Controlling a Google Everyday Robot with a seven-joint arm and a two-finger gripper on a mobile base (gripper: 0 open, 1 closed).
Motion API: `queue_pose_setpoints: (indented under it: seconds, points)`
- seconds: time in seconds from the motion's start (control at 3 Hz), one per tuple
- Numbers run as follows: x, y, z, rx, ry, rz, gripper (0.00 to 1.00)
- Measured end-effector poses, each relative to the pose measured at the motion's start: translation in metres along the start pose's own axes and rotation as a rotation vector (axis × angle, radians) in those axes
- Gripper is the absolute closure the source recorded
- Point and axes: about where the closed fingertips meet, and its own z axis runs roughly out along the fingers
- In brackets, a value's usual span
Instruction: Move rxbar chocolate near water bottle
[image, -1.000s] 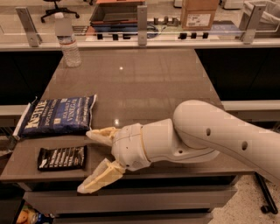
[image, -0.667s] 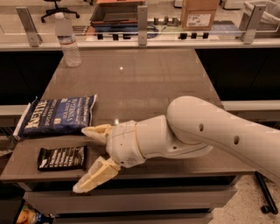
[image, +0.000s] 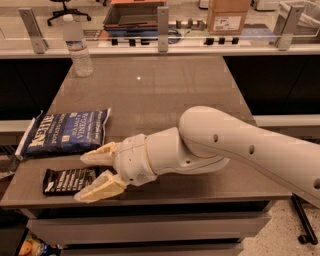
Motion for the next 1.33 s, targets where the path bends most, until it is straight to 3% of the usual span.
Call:
queue_pose_setpoints:
  seconds: [0.33,0.67,1.0,1.33]
  points:
    - [0.006,-0.003,0.008,-0.012,-0.020,0.009,0.26]
    - [0.016,-0.008,0.014,0.003,-0.003,0.019,0.26]
    - [0.021,-0.011,0.016,0.011,0.006,0.023,0.42]
    - [0.017,-0.011,0.014,0.011,0.006,0.023,0.66]
